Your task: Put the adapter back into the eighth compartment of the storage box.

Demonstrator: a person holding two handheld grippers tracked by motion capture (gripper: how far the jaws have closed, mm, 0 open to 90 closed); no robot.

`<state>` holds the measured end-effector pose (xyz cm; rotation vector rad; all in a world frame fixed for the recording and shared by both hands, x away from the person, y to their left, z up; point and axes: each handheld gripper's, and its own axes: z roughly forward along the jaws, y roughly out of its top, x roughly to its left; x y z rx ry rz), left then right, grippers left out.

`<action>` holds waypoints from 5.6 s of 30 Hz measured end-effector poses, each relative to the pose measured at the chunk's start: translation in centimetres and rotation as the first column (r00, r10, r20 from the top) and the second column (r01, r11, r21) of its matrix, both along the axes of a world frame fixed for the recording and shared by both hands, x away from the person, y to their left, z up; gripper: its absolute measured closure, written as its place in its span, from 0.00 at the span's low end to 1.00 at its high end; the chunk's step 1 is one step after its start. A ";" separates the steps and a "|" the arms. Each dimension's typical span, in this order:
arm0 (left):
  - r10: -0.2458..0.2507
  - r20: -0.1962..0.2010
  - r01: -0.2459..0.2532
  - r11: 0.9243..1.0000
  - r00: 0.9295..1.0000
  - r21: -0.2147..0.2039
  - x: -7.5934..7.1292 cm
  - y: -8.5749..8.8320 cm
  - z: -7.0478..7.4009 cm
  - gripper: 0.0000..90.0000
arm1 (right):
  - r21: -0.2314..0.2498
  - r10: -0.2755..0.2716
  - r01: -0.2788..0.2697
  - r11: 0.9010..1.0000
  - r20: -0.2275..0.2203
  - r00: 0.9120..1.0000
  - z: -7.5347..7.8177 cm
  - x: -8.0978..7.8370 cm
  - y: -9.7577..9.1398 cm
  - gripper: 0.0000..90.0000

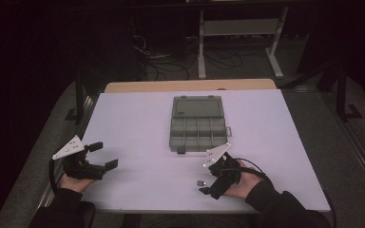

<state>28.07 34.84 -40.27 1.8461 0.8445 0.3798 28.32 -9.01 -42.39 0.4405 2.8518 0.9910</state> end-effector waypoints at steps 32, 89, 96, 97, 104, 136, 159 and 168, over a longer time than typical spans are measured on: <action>-0.002 0.001 0.002 1.000 1.000 0.000 0.0 0.0 0.0 0.00 | -0.074 0.090 -0.096 0.993 -0.070 0.993 -1.1 0.6 1.6 0.47; 0.001 0.001 -0.001 1.000 1.000 -0.011 0.0 0.0 0.0 0.00 | -0.002 0.047 -0.047 0.999 -0.037 0.998 0.6 1.5 1.0 0.83; -0.002 0.002 0.002 1.000 1.000 -0.009 0.0 0.0 0.0 0.00 | 0.017 0.039 -0.039 0.999 -0.025 0.999 1.3 1.8 0.6 0.83; -0.002 0.001 0.002 1.000 1.000 -0.008 0.0 0.0 0.0 0.00 | 0.018 0.039 -0.038 0.999 -0.021 0.999 1.5 1.9 0.5 0.83; 0.000 0.001 0.000 1.000 1.000 -0.013 0.0 0.0 0.0 0.00 | 0.053 0.011 -0.010 0.999 -0.005 1.000 2.6 2.6 -0.5 0.83; 0.004 0.000 -0.004 1.000 1.000 -0.012 0.0 0.1 0.0 0.00 | 0.086 -0.061 0.057 0.995 0.039 0.997 4.6 5.4 -2.4 0.83; 0.006 -0.001 -0.006 1.000 1.000 -0.013 0.0 0.1 0.0 0.00 | 0.146 -0.130 0.119 0.982 0.072 0.989 6.1 7.6 -4.0 0.83; 0.004 0.000 -0.004 1.000 1.000 -0.012 0.0 0.1 0.0 0.00 | 0.156 -0.169 0.155 0.975 0.077 0.983 5.9 8.6 -4.8 0.83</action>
